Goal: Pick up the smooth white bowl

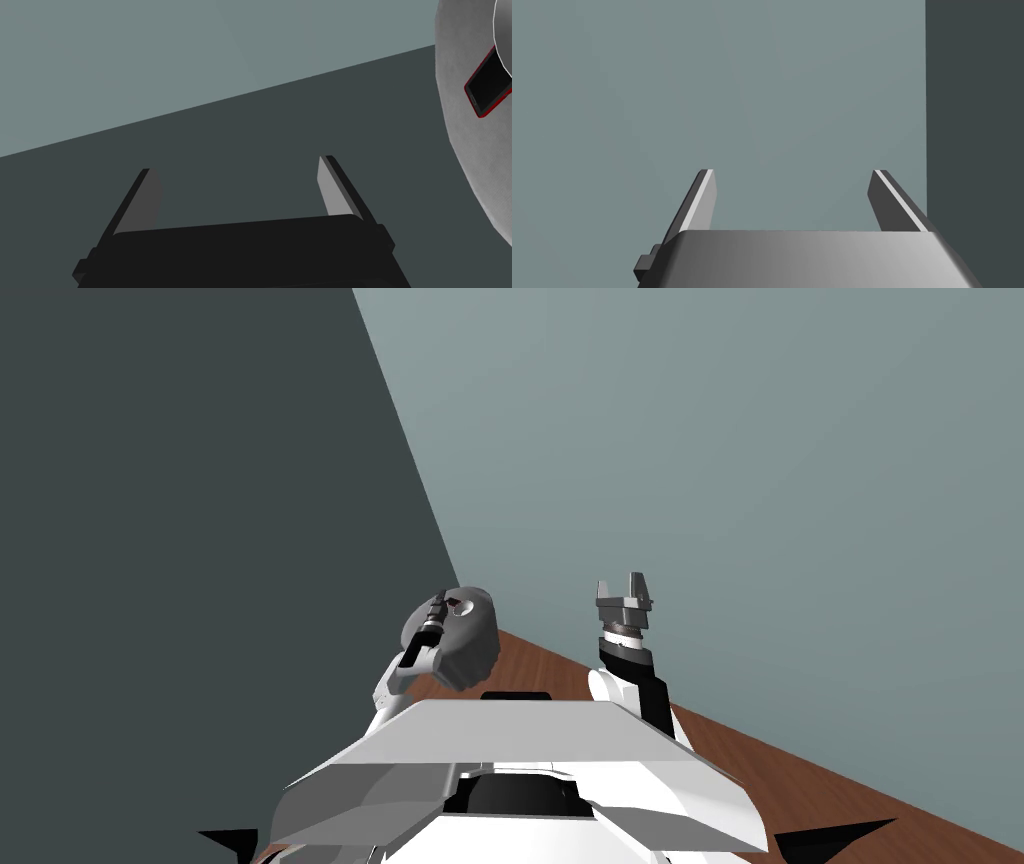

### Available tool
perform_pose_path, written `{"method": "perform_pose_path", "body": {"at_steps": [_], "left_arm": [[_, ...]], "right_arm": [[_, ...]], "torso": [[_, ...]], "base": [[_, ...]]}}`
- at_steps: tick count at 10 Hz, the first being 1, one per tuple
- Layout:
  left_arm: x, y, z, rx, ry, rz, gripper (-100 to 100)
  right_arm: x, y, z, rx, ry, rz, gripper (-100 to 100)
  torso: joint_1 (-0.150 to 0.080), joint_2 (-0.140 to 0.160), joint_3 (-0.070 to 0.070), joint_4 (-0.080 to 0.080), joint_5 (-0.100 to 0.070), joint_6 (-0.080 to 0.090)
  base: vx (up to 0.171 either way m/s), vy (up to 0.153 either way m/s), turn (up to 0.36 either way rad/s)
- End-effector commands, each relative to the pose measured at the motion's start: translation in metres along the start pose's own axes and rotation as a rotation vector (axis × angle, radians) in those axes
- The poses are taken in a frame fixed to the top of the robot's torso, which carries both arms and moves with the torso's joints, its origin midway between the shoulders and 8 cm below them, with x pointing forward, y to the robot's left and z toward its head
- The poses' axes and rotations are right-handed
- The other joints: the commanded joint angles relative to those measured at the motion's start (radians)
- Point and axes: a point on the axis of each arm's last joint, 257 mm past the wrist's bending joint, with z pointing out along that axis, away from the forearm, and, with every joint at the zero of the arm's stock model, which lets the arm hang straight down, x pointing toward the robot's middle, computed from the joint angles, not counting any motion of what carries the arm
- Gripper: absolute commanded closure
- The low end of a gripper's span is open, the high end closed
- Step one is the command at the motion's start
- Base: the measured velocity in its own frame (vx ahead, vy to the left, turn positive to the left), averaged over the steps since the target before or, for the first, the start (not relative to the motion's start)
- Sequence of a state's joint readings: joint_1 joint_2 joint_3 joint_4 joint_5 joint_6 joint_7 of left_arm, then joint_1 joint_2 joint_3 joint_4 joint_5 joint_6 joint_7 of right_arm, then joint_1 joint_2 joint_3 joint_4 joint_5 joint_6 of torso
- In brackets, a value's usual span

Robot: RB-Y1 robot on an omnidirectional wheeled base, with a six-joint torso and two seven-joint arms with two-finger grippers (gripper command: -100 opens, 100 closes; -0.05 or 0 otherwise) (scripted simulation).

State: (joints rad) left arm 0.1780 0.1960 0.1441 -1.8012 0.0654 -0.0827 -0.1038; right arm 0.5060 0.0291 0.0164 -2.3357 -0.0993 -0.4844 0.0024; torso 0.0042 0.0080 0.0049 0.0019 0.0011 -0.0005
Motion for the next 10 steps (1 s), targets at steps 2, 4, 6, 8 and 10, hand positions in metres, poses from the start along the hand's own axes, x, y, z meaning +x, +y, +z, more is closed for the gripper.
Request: {"method": "perform_pose_path", "body": {"at_steps": [2,4,6,8,10], "left_arm": [[-0.002,0.029,0.018,-0.086,0.003,0.0,-100],[-0.003,0.051,0.025,-0.146,0.007,-0.004,-100],[-0.003,0.066,0.032,-0.192,0.011,-0.01,-100],[-0.004,0.078,0.04,-0.232,0.015,-0.019,-100],[-0.003,0.098,0.045,-0.29,0.02,-0.031,-100]], "right_arm": [[0.0,0.0,0.0,0.0,0.0,0.0,0],[0.0,0.0,0.0,0.0,0.0,0.0,0],[0.0,0.0,0.0,0.0,0.0,0.0,0],[0.0,0.0,0.0,0.0,0.0,0.0,0],[0.0,0.0,0.0,0.0,0.0,0.0,0]], "torso": [[-0.001,0.0,0.0,0.0,0.0,0.0],[-0.001,-0.002,-0.001,0.0,0.0,0.0],[-0.001,-0.005,-0.003,-0.001,0.0,0.0],[-0.001,-0.005,-0.003,-0.001,0.0,0.0],[-0.001,-0.006,-0.004,-0.001,0.0,0.0]], "base": [[-0.134,0.034,-0.079],[-0.085,0.031,-0.053],[-0.066,0.027,-0.066],[-0.054,0.031,-0.054],[-0.045,0.029,-0.074]]}}
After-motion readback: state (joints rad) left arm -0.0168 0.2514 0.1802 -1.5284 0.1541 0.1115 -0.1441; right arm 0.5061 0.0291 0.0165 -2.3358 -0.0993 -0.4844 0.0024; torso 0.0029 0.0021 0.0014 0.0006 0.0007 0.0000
